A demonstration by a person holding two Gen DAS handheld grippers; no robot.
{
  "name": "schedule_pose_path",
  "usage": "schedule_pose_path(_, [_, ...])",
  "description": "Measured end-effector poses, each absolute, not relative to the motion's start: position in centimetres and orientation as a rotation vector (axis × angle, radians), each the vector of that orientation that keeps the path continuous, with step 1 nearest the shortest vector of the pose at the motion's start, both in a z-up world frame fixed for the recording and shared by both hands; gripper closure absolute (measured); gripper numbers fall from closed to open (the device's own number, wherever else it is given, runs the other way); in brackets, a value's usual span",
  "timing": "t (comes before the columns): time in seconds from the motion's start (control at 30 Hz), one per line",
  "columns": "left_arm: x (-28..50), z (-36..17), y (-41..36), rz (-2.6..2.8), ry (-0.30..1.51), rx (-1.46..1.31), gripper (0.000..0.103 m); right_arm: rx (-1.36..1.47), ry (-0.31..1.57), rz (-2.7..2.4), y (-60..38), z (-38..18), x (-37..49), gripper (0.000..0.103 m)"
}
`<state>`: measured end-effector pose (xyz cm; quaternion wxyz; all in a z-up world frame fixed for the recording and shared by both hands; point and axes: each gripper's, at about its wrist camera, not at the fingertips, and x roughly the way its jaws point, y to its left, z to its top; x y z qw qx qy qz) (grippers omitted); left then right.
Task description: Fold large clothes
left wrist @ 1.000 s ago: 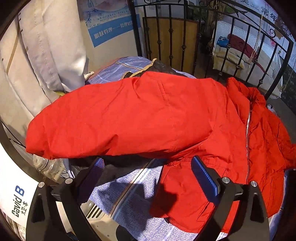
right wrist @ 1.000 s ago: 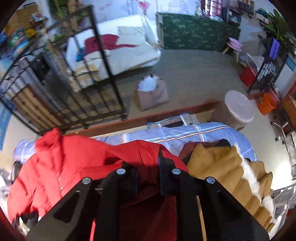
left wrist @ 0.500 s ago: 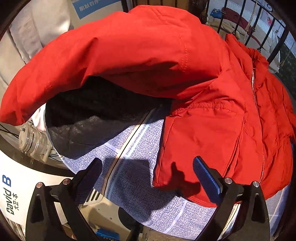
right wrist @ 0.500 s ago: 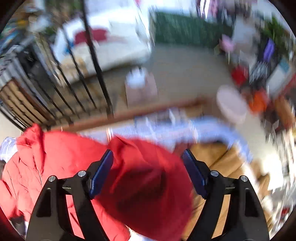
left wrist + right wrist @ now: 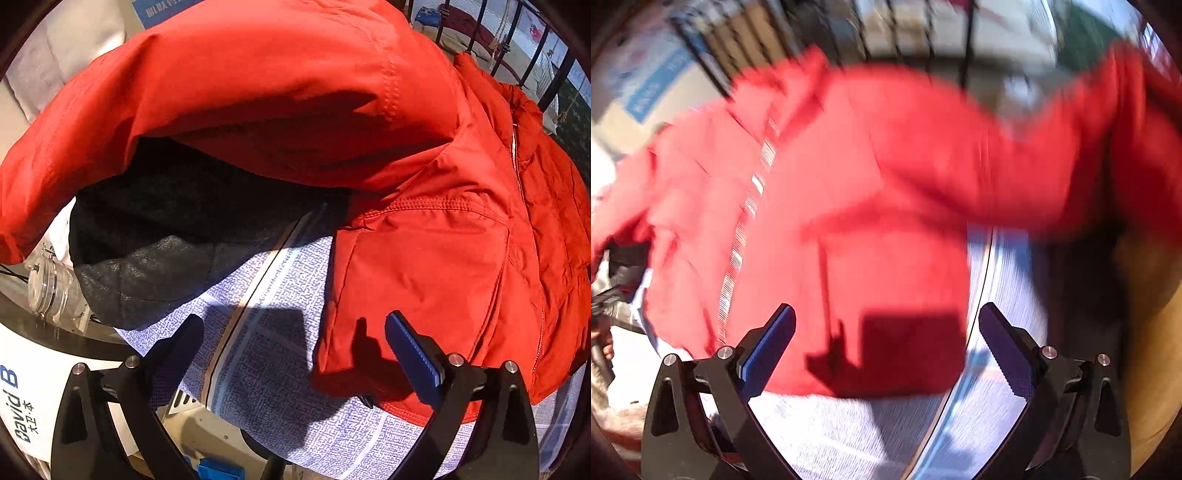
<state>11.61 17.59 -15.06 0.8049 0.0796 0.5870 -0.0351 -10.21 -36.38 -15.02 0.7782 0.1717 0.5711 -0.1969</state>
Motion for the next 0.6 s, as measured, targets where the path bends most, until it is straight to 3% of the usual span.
schedule_pose_path(0.5, [12.8,-22.3,16.2,-0.206,1.44,0.023,0.006,0.908,1.324,-0.544,-43.9,-25.5,-14.1,0.005])
schedule_pose_path(0.6, [13.3,-23.3,16.0,-0.184,1.5,-0.068,0.008,0.955,1.284,-0.564,-43.6,-25.5,-14.6,0.013])
